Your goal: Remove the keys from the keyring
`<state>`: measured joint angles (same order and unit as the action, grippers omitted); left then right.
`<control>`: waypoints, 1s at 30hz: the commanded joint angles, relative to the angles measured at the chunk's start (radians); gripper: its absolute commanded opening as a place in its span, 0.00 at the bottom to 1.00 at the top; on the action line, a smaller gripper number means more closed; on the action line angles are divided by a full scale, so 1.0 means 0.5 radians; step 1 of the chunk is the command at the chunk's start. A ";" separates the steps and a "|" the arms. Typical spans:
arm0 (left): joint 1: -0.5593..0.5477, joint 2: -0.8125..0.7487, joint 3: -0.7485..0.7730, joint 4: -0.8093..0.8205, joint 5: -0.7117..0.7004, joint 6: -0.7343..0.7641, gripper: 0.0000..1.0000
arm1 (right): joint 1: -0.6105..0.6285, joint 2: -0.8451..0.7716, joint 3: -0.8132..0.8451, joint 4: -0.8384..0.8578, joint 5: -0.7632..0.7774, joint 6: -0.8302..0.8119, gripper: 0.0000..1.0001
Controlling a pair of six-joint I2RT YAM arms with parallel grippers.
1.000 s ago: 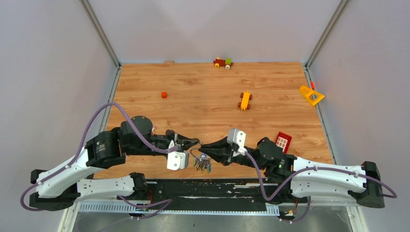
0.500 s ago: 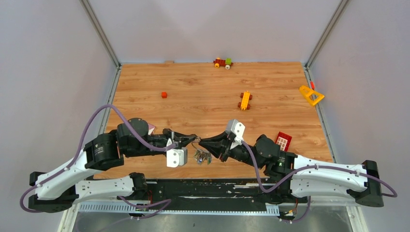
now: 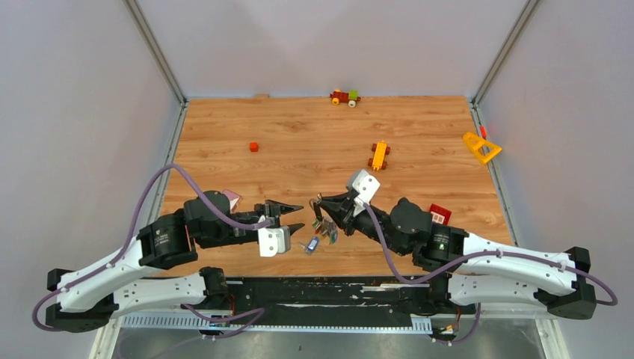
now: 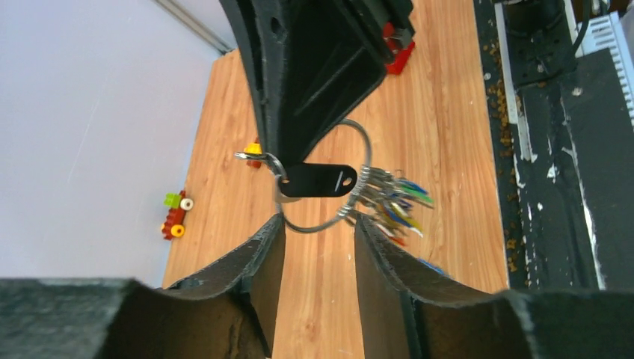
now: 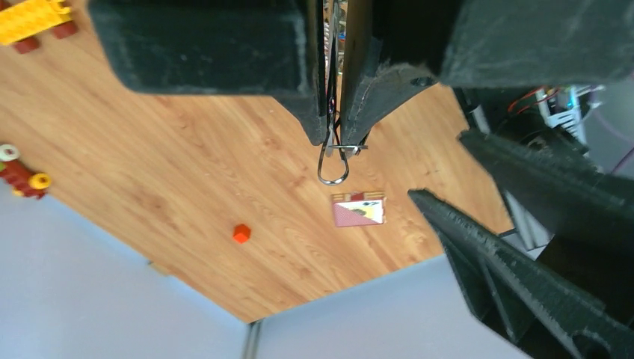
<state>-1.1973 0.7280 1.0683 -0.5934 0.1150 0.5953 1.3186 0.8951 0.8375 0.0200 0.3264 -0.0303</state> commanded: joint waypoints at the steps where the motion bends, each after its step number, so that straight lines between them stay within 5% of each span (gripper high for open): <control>1: -0.005 -0.112 -0.138 0.336 0.050 -0.206 0.49 | -0.005 0.062 0.314 -0.231 0.217 -0.385 0.00; 9: -0.005 -0.201 -0.446 0.929 0.010 -0.532 0.70 | 0.001 0.074 0.559 -0.450 0.202 -0.833 0.00; 19: -0.005 -0.198 -0.731 1.770 -0.278 -0.856 0.74 | 0.003 0.008 0.583 -0.366 0.092 -0.853 0.00; 30: -0.005 -0.003 -0.725 1.922 -0.279 -0.927 0.67 | 0.004 0.003 0.558 -0.221 0.004 -0.729 0.00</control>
<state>-1.1973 0.6979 0.6922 0.2947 -0.0101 0.1623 1.3190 0.9199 1.0744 -0.2031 0.3584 -0.4244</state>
